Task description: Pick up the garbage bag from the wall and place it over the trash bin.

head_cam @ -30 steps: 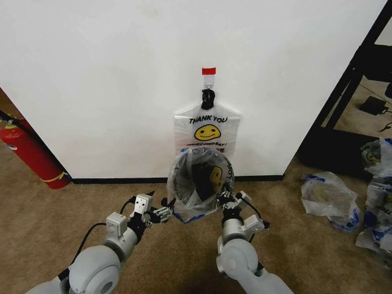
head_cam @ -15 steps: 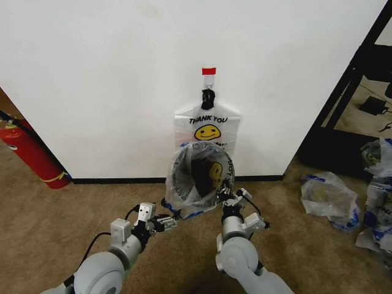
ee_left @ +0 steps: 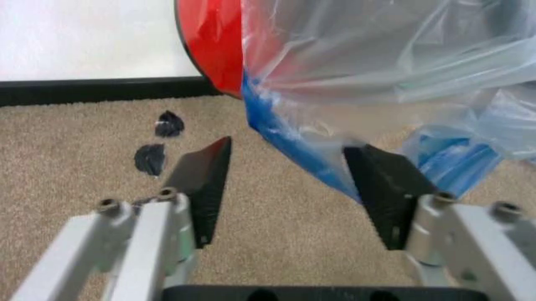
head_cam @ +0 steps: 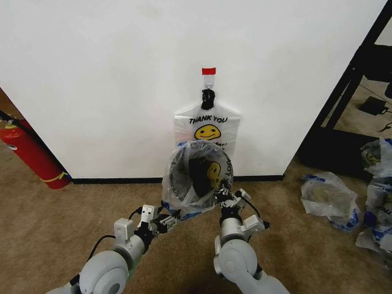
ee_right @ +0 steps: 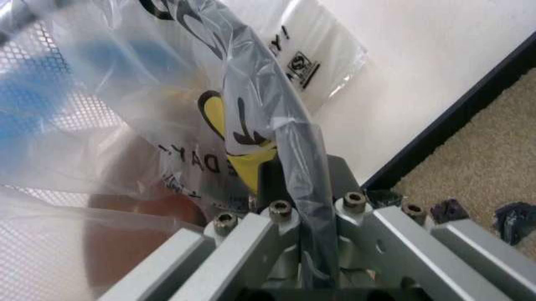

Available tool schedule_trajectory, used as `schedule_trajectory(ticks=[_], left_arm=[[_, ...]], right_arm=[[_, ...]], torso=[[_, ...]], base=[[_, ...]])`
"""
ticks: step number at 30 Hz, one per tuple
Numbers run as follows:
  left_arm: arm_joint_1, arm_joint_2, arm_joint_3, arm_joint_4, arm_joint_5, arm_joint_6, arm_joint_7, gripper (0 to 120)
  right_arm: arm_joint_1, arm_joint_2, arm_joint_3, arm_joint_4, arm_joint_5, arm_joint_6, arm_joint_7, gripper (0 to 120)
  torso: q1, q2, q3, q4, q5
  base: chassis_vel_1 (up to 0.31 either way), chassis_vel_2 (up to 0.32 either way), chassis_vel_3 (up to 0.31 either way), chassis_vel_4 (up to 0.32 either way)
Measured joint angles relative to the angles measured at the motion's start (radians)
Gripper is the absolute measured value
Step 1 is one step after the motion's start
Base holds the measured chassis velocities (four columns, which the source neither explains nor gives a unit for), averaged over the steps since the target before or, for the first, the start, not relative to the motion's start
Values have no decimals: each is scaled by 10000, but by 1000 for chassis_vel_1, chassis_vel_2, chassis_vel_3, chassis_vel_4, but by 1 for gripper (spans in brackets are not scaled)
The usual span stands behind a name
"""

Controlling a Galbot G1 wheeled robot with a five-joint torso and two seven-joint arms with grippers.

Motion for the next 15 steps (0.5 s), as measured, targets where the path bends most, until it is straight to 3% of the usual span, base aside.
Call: schedule_trajectory(ticks=[7,11,15], left_arm=[[76,-62,-7,66,51,-189,-14,27],[1,-170,41,384,260,-466,106,8],[-55,-253,76,602,417,-657,327,0]], right_arm=[[-93,37,15,73,-42,-7,80,0],[-234,32,5,315,-46,-49,174,0],[-402,14,-27,516,-21,-182,273,0]], torso=[[0,0,0,0,0],[0,0,0,0,0],[0,0,0,0,1]], base=[[0,0,0,0],[0,0,0,0],[0,0,0,0]])
